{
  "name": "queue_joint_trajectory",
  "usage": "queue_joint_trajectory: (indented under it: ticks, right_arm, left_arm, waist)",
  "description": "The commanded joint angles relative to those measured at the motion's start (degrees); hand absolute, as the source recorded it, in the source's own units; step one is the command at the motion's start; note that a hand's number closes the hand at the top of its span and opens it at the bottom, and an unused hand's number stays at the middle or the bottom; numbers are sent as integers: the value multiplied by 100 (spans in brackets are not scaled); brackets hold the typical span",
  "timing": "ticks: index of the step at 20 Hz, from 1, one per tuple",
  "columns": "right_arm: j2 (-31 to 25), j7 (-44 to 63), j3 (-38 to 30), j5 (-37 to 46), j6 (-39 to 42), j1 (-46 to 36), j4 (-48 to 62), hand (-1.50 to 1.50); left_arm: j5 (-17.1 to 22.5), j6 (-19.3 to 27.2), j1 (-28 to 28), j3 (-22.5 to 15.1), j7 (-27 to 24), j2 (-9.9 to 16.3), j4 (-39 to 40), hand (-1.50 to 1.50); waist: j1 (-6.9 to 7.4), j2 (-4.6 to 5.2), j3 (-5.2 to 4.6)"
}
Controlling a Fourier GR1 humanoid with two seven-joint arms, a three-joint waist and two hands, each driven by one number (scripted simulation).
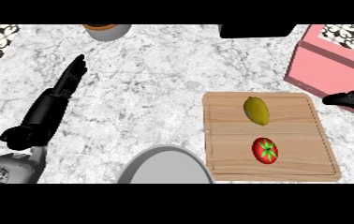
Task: Pick the lemon from the cutting board and place it in the cardboard box
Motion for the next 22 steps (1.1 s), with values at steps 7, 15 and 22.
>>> queue_joint_trajectory:
  ticks: [7,15,22]
  right_arm:
    - [-1072,-2760,78,1888,663,1043,593,-150]
    - [-1802,-1706,1096,3052,1160,644,-120,-150]
    - [-1646,-132,2089,3750,1859,227,-1168,-150]
  left_arm:
    - [-279,-291,-299,-222,-131,-183,407,0]
    - [-164,-636,-447,-20,-103,-93,556,0]
    - [-281,-712,-152,29,-352,-125,470,0]
  waist:
    - [161,-1,2]
    - [224,-29,-16]
    - [276,-36,-17]
